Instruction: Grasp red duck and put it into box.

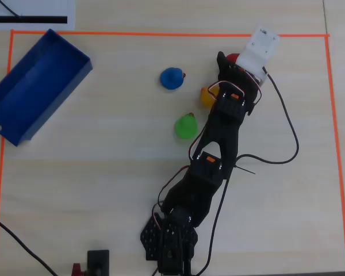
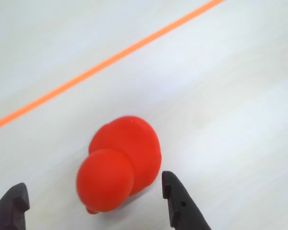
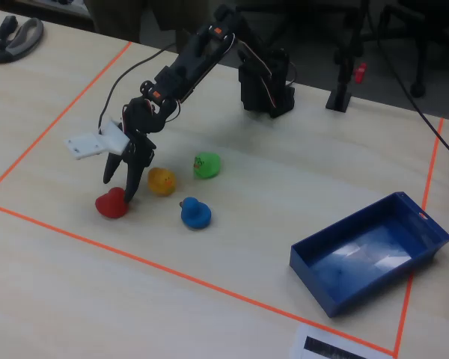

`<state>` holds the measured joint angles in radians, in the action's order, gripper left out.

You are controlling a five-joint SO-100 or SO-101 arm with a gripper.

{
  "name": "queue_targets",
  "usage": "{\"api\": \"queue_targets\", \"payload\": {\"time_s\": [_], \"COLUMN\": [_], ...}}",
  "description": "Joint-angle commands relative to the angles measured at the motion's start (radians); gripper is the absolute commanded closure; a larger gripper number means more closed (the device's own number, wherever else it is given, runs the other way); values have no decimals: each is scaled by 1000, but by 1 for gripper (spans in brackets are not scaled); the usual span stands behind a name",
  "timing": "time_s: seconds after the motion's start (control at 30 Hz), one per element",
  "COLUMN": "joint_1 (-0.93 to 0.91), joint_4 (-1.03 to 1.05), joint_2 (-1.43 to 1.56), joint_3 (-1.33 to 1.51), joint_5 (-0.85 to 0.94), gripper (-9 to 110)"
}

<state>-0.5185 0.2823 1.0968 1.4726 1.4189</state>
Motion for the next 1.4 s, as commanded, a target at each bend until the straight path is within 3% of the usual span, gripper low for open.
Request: {"api": "queue_targets", "payload": {"time_s": [0.0,0.37,0.43,0.53,0.57,0.83,1.1,1.37], "joint_1": [6,12,11,8,8,8,97,477], "joint_4": [-34,-43,-43,-43,-43,18,462,971], "joint_2": [2,-103,-110,-123,-126,-67,155,293], "joint_3": [-46,-156,-166,-166,-164,-156,-365,-525], "joint_5": [0,-25,-25,-17,-17,-84,-371,-640], "gripper": [65,68,74,98,101,101,101,101]}}
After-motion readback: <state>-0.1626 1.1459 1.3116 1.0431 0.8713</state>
